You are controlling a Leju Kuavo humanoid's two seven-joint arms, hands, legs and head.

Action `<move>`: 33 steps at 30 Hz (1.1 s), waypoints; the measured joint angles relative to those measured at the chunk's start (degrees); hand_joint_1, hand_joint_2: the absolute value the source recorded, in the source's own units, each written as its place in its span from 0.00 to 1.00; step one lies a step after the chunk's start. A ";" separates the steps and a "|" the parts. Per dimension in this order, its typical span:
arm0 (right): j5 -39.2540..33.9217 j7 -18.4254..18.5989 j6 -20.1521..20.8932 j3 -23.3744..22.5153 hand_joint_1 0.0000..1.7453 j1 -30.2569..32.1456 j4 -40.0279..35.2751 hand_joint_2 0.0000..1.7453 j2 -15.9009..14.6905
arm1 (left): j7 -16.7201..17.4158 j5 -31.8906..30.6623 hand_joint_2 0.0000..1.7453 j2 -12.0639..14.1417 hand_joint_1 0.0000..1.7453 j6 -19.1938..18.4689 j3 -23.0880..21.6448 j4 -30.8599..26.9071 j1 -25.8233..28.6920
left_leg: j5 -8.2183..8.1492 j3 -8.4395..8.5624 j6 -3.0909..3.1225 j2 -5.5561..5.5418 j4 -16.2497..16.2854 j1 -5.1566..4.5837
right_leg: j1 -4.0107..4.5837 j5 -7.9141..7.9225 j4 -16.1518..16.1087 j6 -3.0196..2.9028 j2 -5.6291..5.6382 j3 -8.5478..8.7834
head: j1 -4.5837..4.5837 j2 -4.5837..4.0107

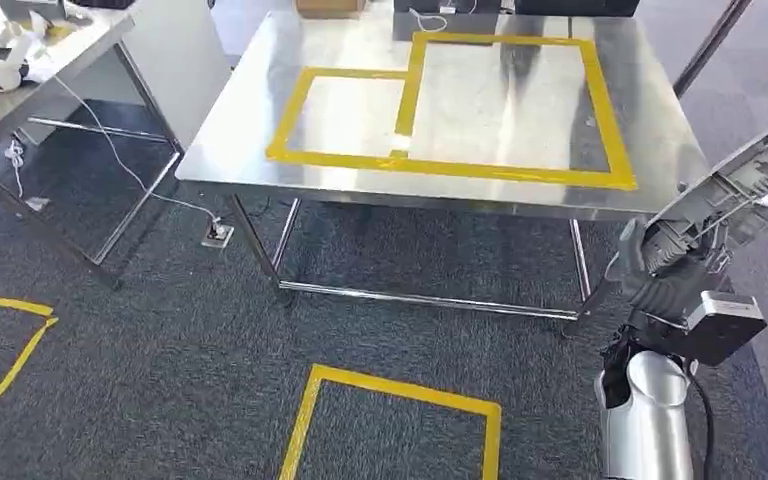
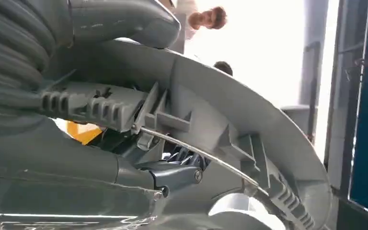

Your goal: Take the parts from the cabinet and place them on the table.

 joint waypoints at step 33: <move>4.72 3.54 -3.85 -1.92 1.00 -7.98 3.72 1.00 -7.15 | 0.59 -2.36 1.00 -0.09 0.00 -0.33 0.35 -0.11 0.02 | -3.46 -6.70 -0.27 0.05 11.15 -0.30 | -0.07 -0.07 -0.28 0.06 0.06 0.10 | -0.63 0.00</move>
